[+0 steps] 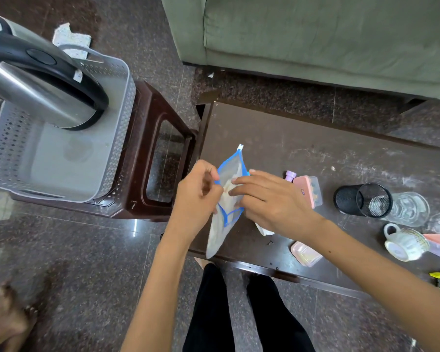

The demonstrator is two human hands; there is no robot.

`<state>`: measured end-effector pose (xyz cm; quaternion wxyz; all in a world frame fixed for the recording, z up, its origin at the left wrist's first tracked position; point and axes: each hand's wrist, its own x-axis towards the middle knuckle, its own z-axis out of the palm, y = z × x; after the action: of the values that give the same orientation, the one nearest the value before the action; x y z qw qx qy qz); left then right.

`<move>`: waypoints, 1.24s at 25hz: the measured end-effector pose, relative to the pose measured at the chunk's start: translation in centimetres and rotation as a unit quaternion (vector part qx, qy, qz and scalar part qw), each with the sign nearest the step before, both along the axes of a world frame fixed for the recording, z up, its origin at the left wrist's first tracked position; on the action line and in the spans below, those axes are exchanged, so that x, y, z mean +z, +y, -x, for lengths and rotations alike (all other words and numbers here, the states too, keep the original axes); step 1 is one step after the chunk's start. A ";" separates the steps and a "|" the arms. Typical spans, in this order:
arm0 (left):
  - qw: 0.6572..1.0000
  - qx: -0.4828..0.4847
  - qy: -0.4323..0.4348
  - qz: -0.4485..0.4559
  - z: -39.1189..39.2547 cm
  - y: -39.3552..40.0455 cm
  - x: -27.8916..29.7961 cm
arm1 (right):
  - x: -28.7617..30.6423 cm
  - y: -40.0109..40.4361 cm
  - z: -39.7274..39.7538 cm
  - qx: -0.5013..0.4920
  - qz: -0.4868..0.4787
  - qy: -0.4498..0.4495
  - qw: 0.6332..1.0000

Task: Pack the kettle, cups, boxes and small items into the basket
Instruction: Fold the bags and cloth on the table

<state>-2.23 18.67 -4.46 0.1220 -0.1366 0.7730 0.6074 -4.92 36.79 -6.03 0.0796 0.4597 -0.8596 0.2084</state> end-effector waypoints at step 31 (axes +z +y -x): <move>0.956 -0.092 0.024 0.278 -2.9 2.2 0.0 | 1.5 -6.3 1.7 -0.067 -0.398 -0.276 0.872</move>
<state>0.71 20.90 -4.42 0.1156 -0.0787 0.9232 0.3580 -6.60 30.49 -4.58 -0.3370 0.3175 -0.8855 -0.0388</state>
